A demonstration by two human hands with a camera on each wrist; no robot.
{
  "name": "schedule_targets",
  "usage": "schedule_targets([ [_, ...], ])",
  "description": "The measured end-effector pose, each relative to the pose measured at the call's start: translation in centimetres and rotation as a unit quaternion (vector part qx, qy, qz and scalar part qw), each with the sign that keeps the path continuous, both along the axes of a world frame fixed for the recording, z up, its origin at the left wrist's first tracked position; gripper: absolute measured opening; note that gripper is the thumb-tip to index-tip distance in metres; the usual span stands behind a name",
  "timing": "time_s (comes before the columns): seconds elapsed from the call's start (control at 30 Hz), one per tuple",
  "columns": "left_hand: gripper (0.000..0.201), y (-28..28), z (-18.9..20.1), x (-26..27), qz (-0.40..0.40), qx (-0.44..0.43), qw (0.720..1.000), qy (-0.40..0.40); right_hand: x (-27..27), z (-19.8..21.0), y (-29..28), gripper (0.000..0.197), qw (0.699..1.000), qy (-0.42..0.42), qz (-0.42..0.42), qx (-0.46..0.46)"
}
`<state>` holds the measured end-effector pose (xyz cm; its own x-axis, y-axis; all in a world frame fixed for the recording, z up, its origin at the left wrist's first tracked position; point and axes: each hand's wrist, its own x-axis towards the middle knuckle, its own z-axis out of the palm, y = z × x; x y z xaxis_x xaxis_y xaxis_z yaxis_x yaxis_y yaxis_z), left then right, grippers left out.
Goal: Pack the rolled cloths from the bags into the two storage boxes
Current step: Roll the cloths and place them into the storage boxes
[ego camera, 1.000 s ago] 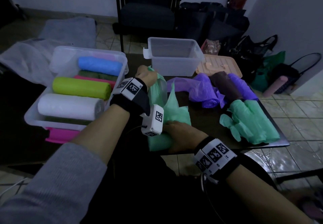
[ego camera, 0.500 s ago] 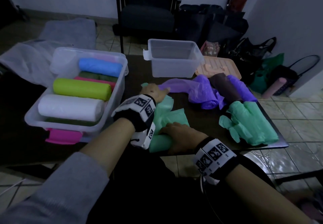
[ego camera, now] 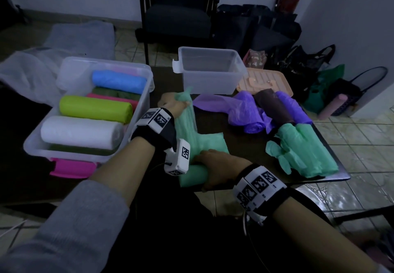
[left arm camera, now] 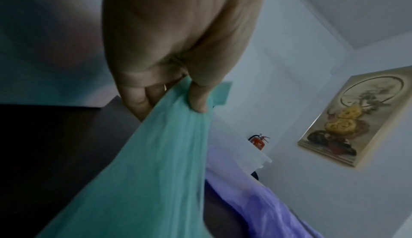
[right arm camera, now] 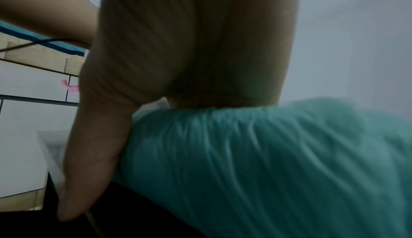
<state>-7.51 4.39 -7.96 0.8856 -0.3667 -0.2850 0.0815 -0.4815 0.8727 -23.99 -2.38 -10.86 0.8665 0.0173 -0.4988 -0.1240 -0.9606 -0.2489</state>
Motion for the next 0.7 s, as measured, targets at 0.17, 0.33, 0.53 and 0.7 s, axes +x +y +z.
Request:
schedule_targets([
  [0.17, 0.040, 0.1, -1.0, 0.6, 0.042, 0.108, 0.990, -0.079, 0.0, 0.2, 0.1, 0.071, 1.000, 0.000, 0.005, -0.003],
  [0.33, 0.028, 0.9, -1.1, -2.3, -0.095, 0.202, 0.920, -0.321, 0.0, 0.1, 0.2, 0.070, 1.000, -0.007, 0.003, 0.004],
  [0.53, 0.054, 2.0, -3.2, -3.5, -0.380, 0.285, 0.860, -0.184, -0.5, 0.6, 0.4, 0.068, 0.999, -0.010, 0.027, -0.013],
  [0.7, 0.067, 2.6, -4.3, -2.4, -0.415, 0.339, 0.825, -0.182, -0.7, 0.7, 1.0, 0.064, 0.998, -0.020, 0.057, -0.024],
])
